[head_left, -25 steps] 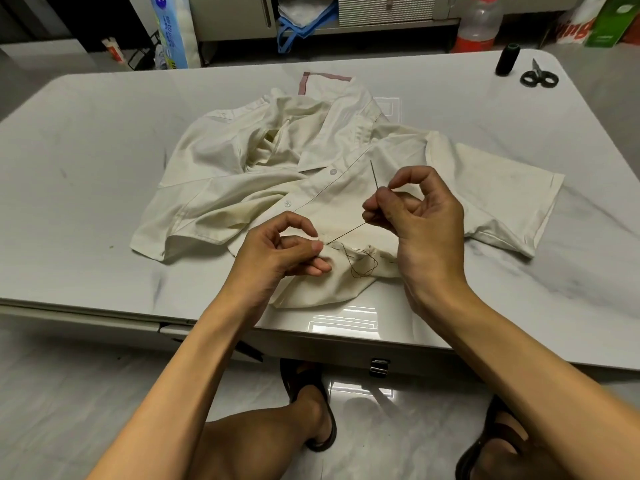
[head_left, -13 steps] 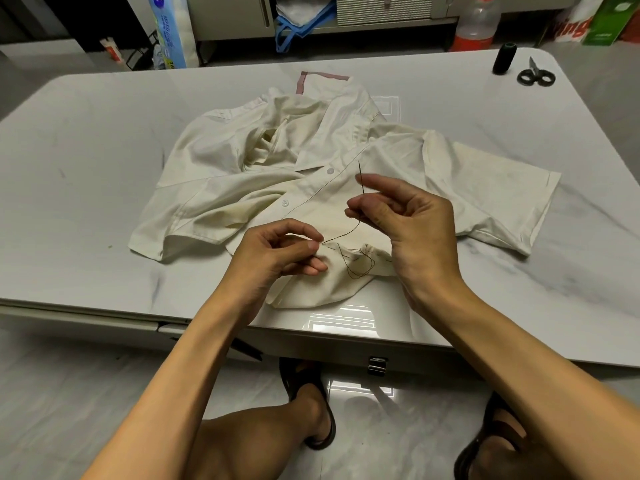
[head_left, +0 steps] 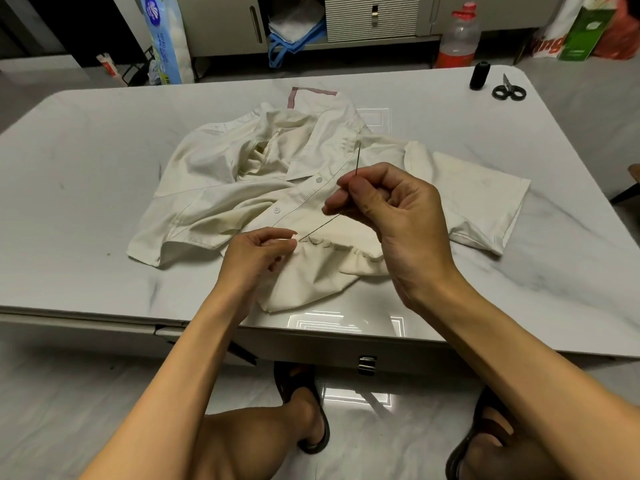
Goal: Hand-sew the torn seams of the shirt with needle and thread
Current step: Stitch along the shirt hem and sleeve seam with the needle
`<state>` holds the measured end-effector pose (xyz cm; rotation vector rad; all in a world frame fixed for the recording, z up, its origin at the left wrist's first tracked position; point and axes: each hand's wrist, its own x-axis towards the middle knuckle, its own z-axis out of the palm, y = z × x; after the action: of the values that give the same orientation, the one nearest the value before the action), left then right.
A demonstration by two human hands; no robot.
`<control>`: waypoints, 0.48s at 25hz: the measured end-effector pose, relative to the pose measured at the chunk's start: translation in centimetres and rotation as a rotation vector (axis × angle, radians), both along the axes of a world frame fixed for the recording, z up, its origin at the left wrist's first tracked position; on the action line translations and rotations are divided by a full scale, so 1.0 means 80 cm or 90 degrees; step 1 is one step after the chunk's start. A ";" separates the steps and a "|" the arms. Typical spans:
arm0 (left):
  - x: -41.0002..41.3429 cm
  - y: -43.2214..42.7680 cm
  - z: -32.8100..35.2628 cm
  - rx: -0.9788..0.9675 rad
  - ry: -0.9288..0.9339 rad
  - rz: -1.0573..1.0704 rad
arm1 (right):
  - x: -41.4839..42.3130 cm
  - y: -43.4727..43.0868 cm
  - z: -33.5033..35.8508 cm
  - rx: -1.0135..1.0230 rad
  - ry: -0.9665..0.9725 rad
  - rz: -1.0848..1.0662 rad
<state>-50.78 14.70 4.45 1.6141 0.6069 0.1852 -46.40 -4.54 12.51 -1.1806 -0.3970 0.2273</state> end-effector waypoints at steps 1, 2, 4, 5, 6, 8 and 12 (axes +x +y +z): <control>0.000 -0.001 -0.002 -0.003 0.004 0.014 | -0.003 -0.004 0.006 -0.002 -0.002 0.008; 0.003 0.001 -0.007 -0.007 0.007 0.028 | -0.003 -0.005 0.009 -0.002 0.002 0.022; 0.006 0.002 -0.012 -0.010 0.005 0.047 | -0.007 -0.011 0.020 -0.014 0.008 0.045; 0.005 0.000 -0.012 -0.018 0.003 0.057 | -0.011 -0.019 0.028 -0.025 0.012 0.057; 0.005 -0.001 -0.013 -0.029 0.002 0.068 | -0.014 -0.028 0.035 -0.034 0.020 0.074; 0.004 -0.002 -0.014 -0.038 0.008 0.089 | -0.021 -0.043 0.046 -0.063 0.052 0.114; -0.002 -0.011 -0.014 -0.039 0.001 0.097 | -0.035 -0.068 0.056 -0.126 0.127 0.173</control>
<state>-50.91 13.83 3.34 1.5096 0.7306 0.2752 -49.16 -9.98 17.00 -1.2828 -0.3646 0.6279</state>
